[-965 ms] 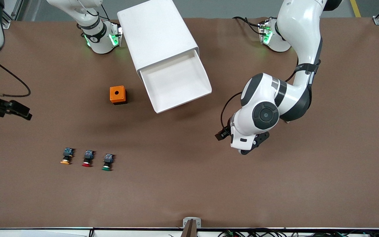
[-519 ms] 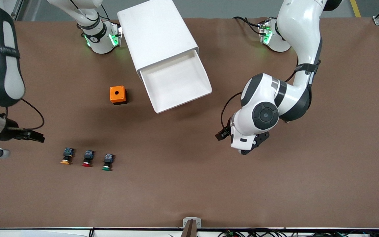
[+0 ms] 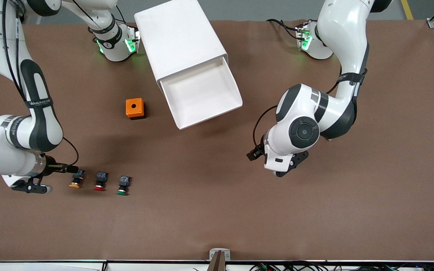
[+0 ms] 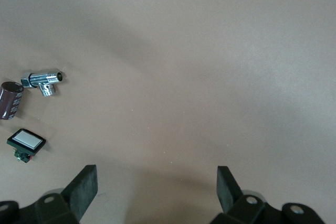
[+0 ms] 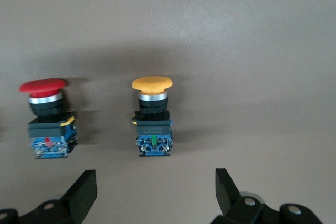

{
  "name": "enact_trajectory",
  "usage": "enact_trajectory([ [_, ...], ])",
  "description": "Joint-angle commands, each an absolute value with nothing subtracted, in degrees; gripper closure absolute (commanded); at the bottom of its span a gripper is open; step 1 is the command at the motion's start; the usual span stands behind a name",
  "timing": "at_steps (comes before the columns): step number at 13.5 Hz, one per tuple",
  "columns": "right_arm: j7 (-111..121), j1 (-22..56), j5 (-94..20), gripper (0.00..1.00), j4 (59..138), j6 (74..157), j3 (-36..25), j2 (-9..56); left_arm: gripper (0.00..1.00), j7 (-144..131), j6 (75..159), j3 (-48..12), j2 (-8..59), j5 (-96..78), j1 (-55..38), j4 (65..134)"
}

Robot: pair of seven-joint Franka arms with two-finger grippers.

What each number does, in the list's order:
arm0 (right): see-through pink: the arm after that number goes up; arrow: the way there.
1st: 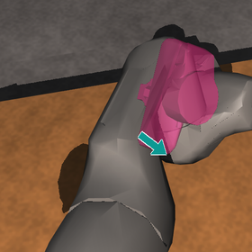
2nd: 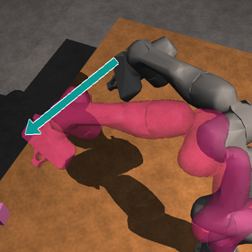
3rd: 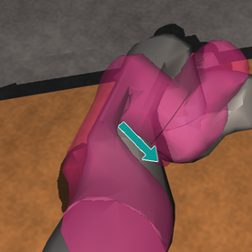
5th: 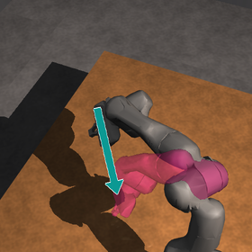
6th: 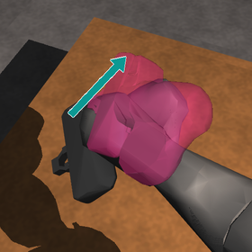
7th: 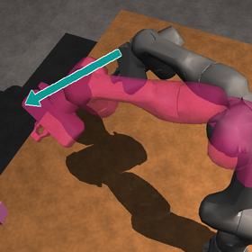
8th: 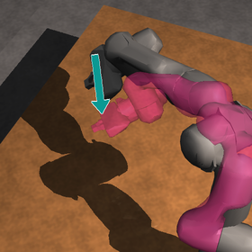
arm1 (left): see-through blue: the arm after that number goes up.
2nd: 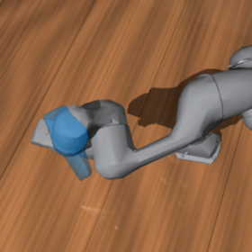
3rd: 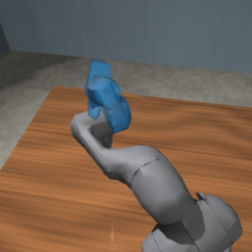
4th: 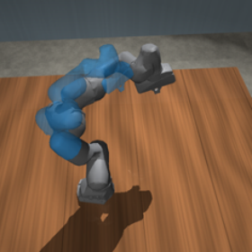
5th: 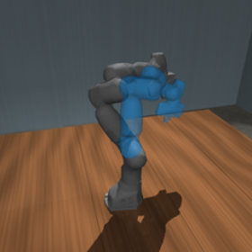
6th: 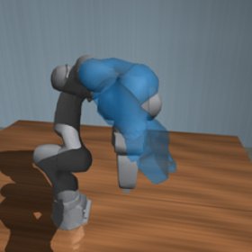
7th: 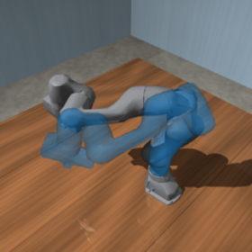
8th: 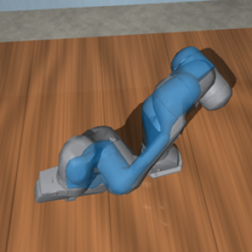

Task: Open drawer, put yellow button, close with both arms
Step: 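Reach the right gripper down over the yellow push button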

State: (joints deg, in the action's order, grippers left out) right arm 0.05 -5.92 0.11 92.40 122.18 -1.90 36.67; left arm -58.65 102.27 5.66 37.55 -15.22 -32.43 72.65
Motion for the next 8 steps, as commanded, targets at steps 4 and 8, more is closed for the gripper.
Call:
enact_trajectory([
  [4, 0.79, -6.50, -0.70, 0.04, 91.14, 126.74, -1.05, 41.92, 0.00, -58.18, 102.92, 5.80, 36.91, -14.06, -32.61, 73.21],
  [8, 0.79, -6.42, -0.70, 0.34, 91.14, 127.00, -1.05, 42.98, 0.00, -58.10, 102.92, 5.80, 36.83, -14.06, -32.69, 73.21],
])
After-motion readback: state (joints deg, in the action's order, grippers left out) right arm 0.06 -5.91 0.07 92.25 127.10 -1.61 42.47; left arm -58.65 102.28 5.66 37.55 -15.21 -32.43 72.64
